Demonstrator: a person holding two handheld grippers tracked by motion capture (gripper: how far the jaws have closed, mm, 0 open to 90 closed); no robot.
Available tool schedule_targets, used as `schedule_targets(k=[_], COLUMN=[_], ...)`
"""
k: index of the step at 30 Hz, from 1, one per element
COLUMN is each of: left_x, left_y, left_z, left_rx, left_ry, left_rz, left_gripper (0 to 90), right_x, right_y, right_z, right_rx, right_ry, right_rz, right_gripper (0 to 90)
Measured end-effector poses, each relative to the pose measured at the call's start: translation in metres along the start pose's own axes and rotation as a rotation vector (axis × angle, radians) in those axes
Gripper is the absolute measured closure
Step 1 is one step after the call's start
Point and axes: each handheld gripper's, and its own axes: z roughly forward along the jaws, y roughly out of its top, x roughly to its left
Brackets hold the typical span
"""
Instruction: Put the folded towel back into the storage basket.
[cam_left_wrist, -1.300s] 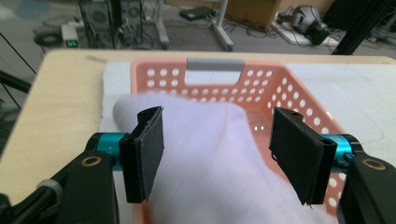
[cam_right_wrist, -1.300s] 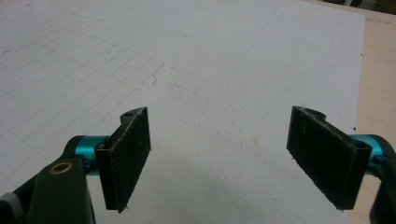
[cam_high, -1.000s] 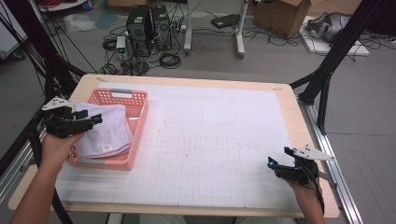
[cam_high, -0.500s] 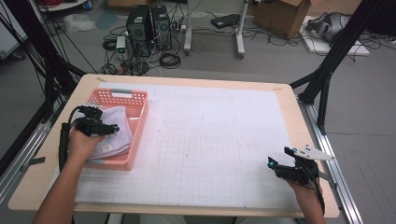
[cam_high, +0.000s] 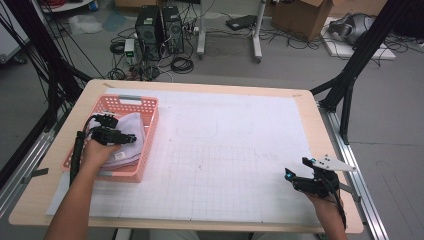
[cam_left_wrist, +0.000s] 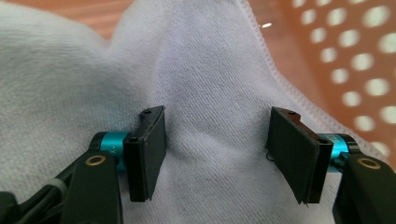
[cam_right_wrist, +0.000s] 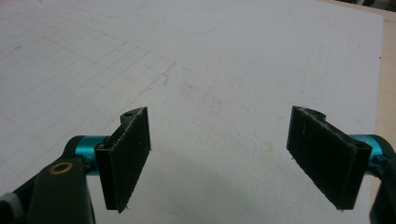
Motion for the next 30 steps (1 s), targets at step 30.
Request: schedule_targets(k=[30], left_x=[0.038], left_y=[-0.005], left_z=[-0.003], left_rx=[-0.080], left_ry=[0.141], left_rz=[-0.048], left_gripper=[35.8], right_x=[-0.002], right_y=[-0.002], right_z=[0.003], right_rx=[0.010], right_ry=[0.011], right_rz=[0.002], right_gripper=[20.5])
